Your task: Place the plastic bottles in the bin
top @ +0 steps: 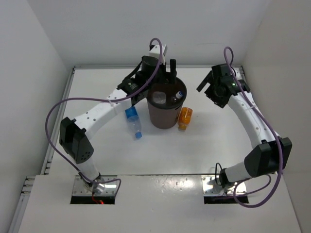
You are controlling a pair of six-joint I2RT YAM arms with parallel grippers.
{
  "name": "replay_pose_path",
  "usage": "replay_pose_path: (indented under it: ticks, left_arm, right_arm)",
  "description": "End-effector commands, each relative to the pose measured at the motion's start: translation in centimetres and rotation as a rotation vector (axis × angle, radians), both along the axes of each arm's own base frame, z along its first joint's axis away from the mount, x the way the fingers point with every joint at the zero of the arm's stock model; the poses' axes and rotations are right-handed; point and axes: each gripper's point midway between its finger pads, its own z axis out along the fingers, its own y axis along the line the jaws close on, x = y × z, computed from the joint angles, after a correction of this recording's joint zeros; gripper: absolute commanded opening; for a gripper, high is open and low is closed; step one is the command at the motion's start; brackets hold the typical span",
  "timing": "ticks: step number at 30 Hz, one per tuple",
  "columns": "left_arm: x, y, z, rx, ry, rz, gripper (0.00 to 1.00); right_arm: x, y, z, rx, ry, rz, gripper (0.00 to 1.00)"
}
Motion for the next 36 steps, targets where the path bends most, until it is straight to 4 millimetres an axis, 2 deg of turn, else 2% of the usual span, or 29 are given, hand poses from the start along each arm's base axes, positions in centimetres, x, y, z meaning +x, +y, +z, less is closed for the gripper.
replay_pose_path:
  ticks: [1, 2, 3, 5, 6, 7, 8, 9, 11, 12, 14, 16, 17, 18, 19, 20, 21, 23, 24, 25, 26, 27, 28, 30, 32, 33, 36]
  left_arm:
    - [-0.1, 1.5, 7.2, -0.077, -0.146, 0.062, 1.00]
    - [-0.2, 2.3, 8.5, -0.075, -0.175, 0.089, 1.00]
    - [0.2, 3.7, 9.8, -0.073, -0.203, 0.164, 1.00]
    - [0.0, 6.1, 11.3, -0.070, -0.228, 0.271, 1.00]
    - [0.1, 9.0, 11.5, -0.059, -0.231, 0.388, 1.00]
    - [0.2, 10.3, 11.3, -0.065, -0.225, 0.448, 1.00]
    - [0.3, 12.5, 10.6, -0.062, -0.211, 0.544, 1.00]
    - [0.4, 13.5, 8.3, -0.029, -0.180, 0.590, 1.00]
    - [-0.3, 16.0, 6.5, -0.044, -0.148, 0.702, 1.00]
    - [-0.8, 17.3, 4.1, 0.010, -0.125, 0.770, 1.00]
    - [-1.5, 19.8, 2.5, 0.059, -0.106, 0.855, 1.00]
    - [-2.0, 22.7, 0.8, 0.024, -0.081, 0.999, 1.00]
    - [-1.8, 25.1, -1.0, 0.066, -0.033, 1.064, 1.00]
    - [-1.4, 26.0, -1.1, 0.015, -0.029, 1.107, 1.00]
    - [-1.0, 26.9, -2.0, 0.042, -0.008, 1.124, 1.00]
    - [-0.4, 27.7, -2.3, 0.030, 0.003, 1.148, 1.00]
    - [0.5, 29.3, -3.6, 0.018, 0.045, 1.194, 1.00]
    - [1.5, 30.4, -4.7, 0.025, 0.084, 1.210, 1.00]
    - [1.8, 31.3, -5.0, 0.046, 0.096, 1.231, 1.00]
    - [2.3, 31.5, -5.6, 0.058, 0.105, 1.240, 1.00]
    - [2.4, 31.5, -5.2, 0.050, 0.099, 1.240, 1.00]
    - [2.6, 32.4, -5.7, 0.060, 0.108, 1.262, 1.00]
    - [2.5, 32.5, -6.3, 0.073, 0.117, 1.262, 1.00]
    - [2.3, 33.9, -7.5, 0.098, 0.139, 1.294, 1.00]
    - [1.9, 34.4, -8.8, 0.116, 0.160, 1.306, 1.00]
    - [1.9, 35.4, -9.6, 0.127, 0.179, 1.323, 1.00]
    - [2.4, 35.2, -10.3, 0.085, 0.200, 1.297, 1.00]
  right_arm:
    - [0.1, 1.2, -0.5, 0.092, -0.016, 0.034, 1.00]
    - [-0.3, 1.4, -1.9, 0.114, 0.027, 0.043, 1.00]
    - [-0.3, 1.6, -2.2, 0.126, 0.032, 0.053, 1.00]
    - [-0.7, 1.9, -4.0, 0.151, 0.080, 0.065, 1.00]
    - [-0.7, 1.9, -4.0, 0.151, 0.080, 0.065, 1.00]
    - [-0.7, 2.0, -4.3, 0.150, 0.089, 0.064, 1.00]
    - [-0.9, 1.9, -4.5, 0.148, 0.098, 0.063, 1.00]
    - [-0.8, 1.6, -4.5, 0.142, 0.098, 0.063, 1.00]
    - [-0.9, 1.5, -4.1, 0.133, 0.087, 0.078, 1.00]
    - [-0.4, 1.2, -3.2, 0.124, 0.064, 0.086, 1.00]
    - [-0.8, 1.0, -2.2, 0.110, 0.066, 0.103, 1.00]
    - [-0.5, 0.4, -0.9, 0.077, 0.061, 0.118, 1.00]
    - [-1.2, 0.0, -0.9, 0.058, 0.091, 0.120, 1.00]
    - [-1.2, -0.6, -0.2, 0.036, 0.087, 0.120, 1.00]
    - [-1.5, -0.9, -0.3, 0.019, 0.099, 0.121, 1.00]
    - [-1.8, -1.0, 0.7, 0.015, 0.070, 0.129, 1.00]
    - [-2.6, -1.2, 0.2, 0.007, 0.087, 0.123, 1.00]
    - [-4.0, -1.7, -0.7, 0.006, 0.105, 0.113, 1.00]
    - [-4.5, -1.8, 0.0, 0.008, 0.074, 0.114, 1.00]
    - [-4.7, -2.2, 0.0, 0.009, 0.064, 0.103, 1.00]
    - [-5.1, -2.2, -0.2, 0.009, 0.066, 0.103, 1.00]
    - [-5.6, -2.1, -0.6, 0.016, 0.077, 0.110, 1.00]
    - [-5.5, -1.8, -0.2, 0.030, 0.058, 0.119, 1.00]
    - [-5.7, -2.0, -0.5, 0.032, 0.068, 0.126, 1.00]
    - [-5.7, -2.0, -0.7, 0.042, 0.082, 0.124, 1.00]
    - [-5.7, -2.1, -0.7, 0.036, 0.083, 0.131, 1.00]
    - [-5.7, -1.9, -0.7, 0.044, 0.084, 0.138, 1.00]
